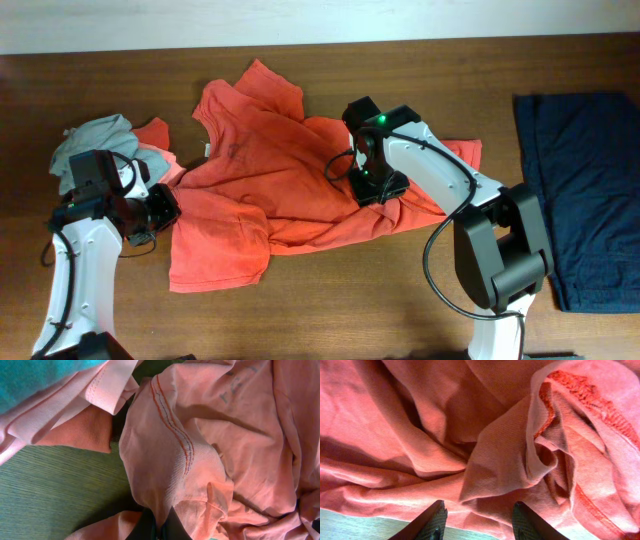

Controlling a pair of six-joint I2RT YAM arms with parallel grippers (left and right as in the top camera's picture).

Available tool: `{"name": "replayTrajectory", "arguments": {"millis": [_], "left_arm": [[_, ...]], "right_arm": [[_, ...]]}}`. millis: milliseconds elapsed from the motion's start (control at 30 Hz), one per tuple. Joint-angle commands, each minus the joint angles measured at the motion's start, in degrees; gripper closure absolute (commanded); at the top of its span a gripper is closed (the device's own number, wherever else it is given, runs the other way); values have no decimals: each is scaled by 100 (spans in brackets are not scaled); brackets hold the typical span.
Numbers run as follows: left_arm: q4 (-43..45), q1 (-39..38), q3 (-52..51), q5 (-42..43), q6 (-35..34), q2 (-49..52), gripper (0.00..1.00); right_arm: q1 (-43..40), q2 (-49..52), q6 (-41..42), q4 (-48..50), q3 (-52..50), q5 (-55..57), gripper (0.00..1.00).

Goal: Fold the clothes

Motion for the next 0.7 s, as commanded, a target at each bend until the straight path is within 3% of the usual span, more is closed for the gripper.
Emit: {"name": "replayTrajectory", "arguments": {"millis": [0, 133, 233, 667], "left_arm": [[2, -13, -28, -44, 114, -50, 99], [7, -13, -28, -44, 114, -50, 99], [15, -13, -28, -44, 114, -50, 99], [17, -13, -28, -44, 114, -50, 99]], "right_arm": [[-22, -269, 109, -35, 92, 188, 52], [-116, -271, 192, -24, 94, 313, 57], [-245, -269, 214, -11, 92, 315, 84], [-356, -103, 210, 485, -299, 205, 84]]}}
